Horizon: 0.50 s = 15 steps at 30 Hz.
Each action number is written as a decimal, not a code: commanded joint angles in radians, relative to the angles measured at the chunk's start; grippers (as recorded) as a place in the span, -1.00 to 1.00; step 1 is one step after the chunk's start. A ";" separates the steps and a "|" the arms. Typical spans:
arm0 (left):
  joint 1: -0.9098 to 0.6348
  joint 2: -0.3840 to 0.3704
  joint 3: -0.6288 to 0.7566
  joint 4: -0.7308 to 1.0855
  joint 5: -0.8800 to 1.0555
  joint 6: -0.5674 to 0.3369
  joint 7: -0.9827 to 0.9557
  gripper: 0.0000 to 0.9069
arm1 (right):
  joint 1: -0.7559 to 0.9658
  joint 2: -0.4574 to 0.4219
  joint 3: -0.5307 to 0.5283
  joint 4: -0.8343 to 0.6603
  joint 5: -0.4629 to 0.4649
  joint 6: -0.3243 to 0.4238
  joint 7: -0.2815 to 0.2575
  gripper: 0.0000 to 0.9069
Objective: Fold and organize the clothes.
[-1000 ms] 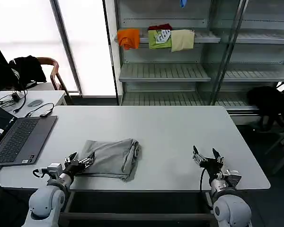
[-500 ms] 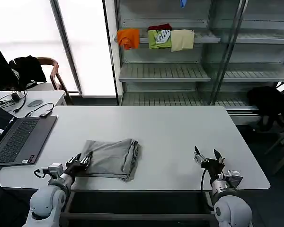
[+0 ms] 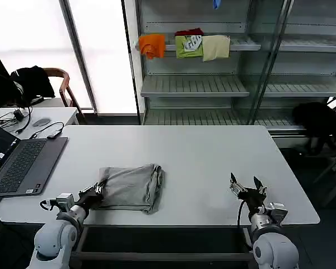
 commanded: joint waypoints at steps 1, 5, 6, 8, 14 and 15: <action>-0.002 0.010 -0.027 -0.014 0.100 -0.063 0.042 -0.96 | -0.002 -0.004 0.007 0.002 0.004 0.001 0.001 1.00; -0.021 0.073 -0.099 -0.027 0.233 -0.098 0.075 -0.96 | -0.004 -0.013 0.013 -0.002 0.013 0.005 0.000 1.00; -0.028 0.096 -0.124 -0.027 0.253 -0.099 0.085 -0.96 | -0.004 -0.015 0.014 -0.004 0.017 0.008 0.000 1.00; -0.045 0.160 -0.170 -0.015 0.306 -0.109 0.118 -0.96 | -0.002 -0.019 0.014 -0.007 0.023 0.011 0.000 1.00; -0.096 0.376 -0.271 0.038 0.378 -0.131 0.201 -0.96 | 0.010 -0.030 0.011 -0.022 0.037 0.018 -0.001 1.00; -0.108 0.417 -0.282 0.051 0.384 -0.134 0.217 -0.96 | 0.013 -0.032 0.009 -0.025 0.040 0.018 -0.001 1.00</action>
